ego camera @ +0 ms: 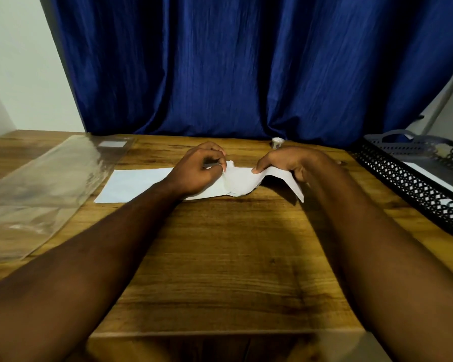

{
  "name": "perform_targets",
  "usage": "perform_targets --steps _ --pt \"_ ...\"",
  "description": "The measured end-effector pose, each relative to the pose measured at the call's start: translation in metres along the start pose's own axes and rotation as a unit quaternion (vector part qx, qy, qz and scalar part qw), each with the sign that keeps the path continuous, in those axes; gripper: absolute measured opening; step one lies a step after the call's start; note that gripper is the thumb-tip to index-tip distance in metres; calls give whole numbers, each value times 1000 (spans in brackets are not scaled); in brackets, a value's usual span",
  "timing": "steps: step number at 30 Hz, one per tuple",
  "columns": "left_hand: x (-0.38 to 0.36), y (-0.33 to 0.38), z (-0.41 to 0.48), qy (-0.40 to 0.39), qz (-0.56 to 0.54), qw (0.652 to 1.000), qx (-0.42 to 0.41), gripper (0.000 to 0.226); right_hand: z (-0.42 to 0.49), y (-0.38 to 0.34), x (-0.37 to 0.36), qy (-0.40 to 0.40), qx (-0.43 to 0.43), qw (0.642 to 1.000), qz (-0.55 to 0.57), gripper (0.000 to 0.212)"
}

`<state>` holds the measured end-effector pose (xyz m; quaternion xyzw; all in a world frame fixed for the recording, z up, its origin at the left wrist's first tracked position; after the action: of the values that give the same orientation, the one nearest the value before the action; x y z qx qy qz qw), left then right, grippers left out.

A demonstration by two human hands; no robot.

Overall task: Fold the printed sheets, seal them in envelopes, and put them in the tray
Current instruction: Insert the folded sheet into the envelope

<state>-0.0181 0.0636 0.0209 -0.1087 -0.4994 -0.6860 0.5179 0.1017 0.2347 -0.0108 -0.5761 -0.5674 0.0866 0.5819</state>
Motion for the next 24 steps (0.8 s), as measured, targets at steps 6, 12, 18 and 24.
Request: perform_targets --steps 6,12,18,24 --pt "-1 2 0 0 -2 1000 -6 13 0 -5 -5 -1 10 999 -49 34" --pt "-3 11 0 -2 15 1000 -12 13 -3 -32 -11 52 132 987 -74 21" --pt "-10 11 -4 -45 19 999 -4 25 -5 -59 -41 79 299 922 -234 7" --pt "-8 -29 -2 -59 184 975 111 30 -12 -59 -41 77 302 940 -140 28"
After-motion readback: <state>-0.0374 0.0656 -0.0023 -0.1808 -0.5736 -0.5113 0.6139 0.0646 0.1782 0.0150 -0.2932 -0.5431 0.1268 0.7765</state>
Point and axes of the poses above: each hand's wrist, its own z-axis towards the middle knuckle, its own x-axis out of the back of the hand, y = z × x, the point moved 10 cm from there along z, towards the middle knuckle, and after that the axes turned 4 degrees about x, right-handed, at the moved point
